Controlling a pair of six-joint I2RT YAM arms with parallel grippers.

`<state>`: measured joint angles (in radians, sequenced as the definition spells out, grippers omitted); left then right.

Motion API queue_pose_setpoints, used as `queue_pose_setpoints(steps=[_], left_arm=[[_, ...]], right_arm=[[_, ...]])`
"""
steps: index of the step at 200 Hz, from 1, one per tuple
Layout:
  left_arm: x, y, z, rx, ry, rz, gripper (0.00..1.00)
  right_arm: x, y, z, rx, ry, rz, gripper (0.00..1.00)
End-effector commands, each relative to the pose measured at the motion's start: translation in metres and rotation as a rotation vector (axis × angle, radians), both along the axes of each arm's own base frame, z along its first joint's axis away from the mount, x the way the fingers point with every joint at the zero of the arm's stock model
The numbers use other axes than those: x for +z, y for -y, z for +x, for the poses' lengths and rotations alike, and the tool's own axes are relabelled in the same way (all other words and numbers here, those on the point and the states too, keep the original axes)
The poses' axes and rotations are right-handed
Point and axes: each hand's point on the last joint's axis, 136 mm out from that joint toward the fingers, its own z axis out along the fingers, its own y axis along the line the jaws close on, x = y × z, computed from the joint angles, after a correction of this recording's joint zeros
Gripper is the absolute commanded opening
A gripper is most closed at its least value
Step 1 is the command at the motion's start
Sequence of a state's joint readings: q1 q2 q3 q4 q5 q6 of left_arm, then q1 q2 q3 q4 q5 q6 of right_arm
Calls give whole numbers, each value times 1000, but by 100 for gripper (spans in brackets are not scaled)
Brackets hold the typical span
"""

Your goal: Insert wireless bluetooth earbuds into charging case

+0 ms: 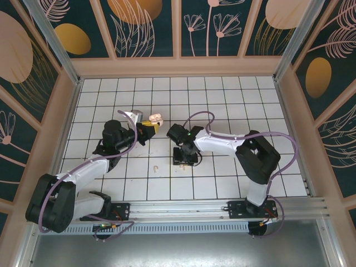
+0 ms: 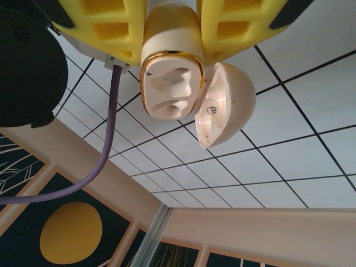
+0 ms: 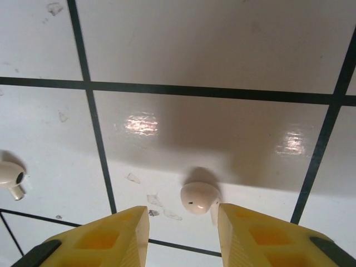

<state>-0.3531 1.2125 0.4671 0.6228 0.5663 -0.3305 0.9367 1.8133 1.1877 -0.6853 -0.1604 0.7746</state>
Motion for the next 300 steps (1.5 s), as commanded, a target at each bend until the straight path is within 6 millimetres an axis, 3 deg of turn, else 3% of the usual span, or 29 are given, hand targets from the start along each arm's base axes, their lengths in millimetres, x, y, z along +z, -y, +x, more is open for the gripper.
queue_pose_setpoints(steps=[1, 86, 130, 223, 260, 300], left_arm=[[1, -2, -1, -6, 17, 13, 18], [2, -2, 0, -5, 22, 27, 18], [3, -1, 1, -10, 25, 26, 18], [3, 0, -3, -27, 29, 22, 17], [10, 5, -16, -82, 80, -43, 17], [38, 7, -46, -165, 248, -200, 18]], right_arm=[[-6, 8, 3, 36, 1, -72, 38], [-17, 10, 5, 88, -5, -118, 29], [-19, 8, 2, 85, -19, -103, 32], [-24, 18, 0, 83, -11, -143, 23], [-6, 8, 13, 46, 91, -60, 21], [40, 0, 42, -15, 309, 82, 20]])
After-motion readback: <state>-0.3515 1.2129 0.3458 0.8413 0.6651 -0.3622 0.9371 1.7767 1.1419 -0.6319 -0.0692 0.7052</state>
